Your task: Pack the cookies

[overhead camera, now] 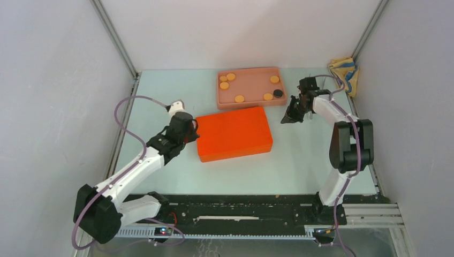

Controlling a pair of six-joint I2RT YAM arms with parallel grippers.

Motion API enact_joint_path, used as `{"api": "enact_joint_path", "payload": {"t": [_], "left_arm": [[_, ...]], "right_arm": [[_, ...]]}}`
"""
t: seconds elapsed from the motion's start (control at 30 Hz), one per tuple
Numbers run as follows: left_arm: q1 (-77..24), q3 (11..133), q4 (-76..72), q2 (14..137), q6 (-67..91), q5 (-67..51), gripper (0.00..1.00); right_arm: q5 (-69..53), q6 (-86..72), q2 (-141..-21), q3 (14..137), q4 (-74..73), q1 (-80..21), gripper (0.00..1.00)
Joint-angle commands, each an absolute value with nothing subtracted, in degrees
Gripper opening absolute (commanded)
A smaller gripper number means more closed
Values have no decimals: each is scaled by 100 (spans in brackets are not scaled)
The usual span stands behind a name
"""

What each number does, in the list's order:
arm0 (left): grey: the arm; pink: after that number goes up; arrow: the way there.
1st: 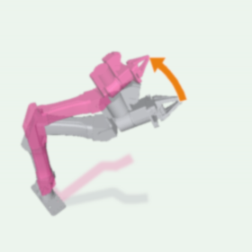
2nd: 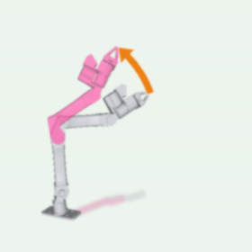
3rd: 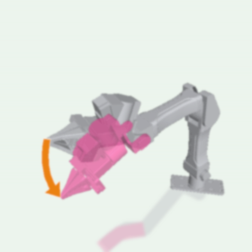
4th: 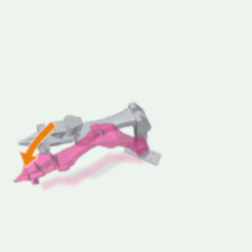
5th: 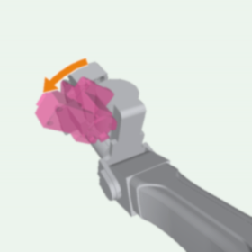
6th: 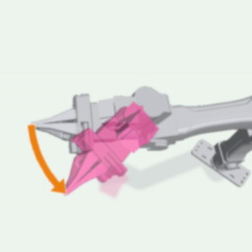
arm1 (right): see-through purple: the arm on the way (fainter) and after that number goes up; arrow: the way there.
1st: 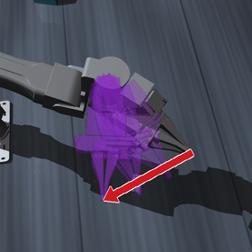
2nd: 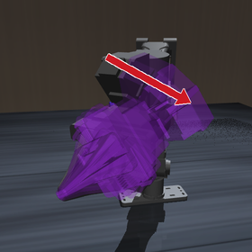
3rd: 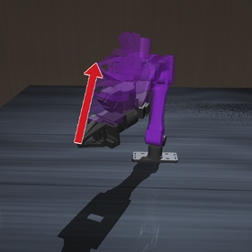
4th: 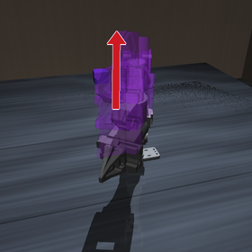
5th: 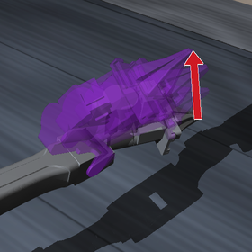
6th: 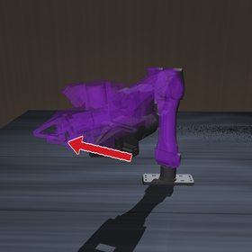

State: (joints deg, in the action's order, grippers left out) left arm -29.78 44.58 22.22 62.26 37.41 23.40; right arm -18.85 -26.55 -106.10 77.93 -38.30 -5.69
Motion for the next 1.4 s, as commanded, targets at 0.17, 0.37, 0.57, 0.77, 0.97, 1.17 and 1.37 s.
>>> {"api": "enact_joint_path", "payload": {"t": [0.17, 0.37, 0.57, 0.77, 0.97, 1.17, 1.37], "left_arm": [[-3136, 3997, 45, 7913, 4073, 191, 0], [-3355, 3971, -724, 8876, 4322, -517, 0], [-3531, 4183, -1014, 9358, 4412, -886, 0], [-3559, 4253, -1141, 9395, 4399, -1062, 0], [-3557, 4340, -1250, 9210, 4302, -1269, 0], [-3560, 4453, -638, 8187, 4103, -1033, 0], [-3559, 4631, 408, 6816, 3682, -162, 0]], "right_arm": [[-334, -2202, -9587, 8325, -4210, -1544, 0], [-5, -1876, -9848, 8824, -4542, -2223, 0], [567, -1707, -10276, 9205, -4834, -2803, 0], [562, -1771, -10752, 8777, -4825, -2892, 0], [1055, -2148, -10757, 7976, -4939, -2798, 0], [995, -2095, -10660, 8156, -4883, -2816, 0], [1285, -1949, -10251, 8516, -4685, -3155, 0]]}}
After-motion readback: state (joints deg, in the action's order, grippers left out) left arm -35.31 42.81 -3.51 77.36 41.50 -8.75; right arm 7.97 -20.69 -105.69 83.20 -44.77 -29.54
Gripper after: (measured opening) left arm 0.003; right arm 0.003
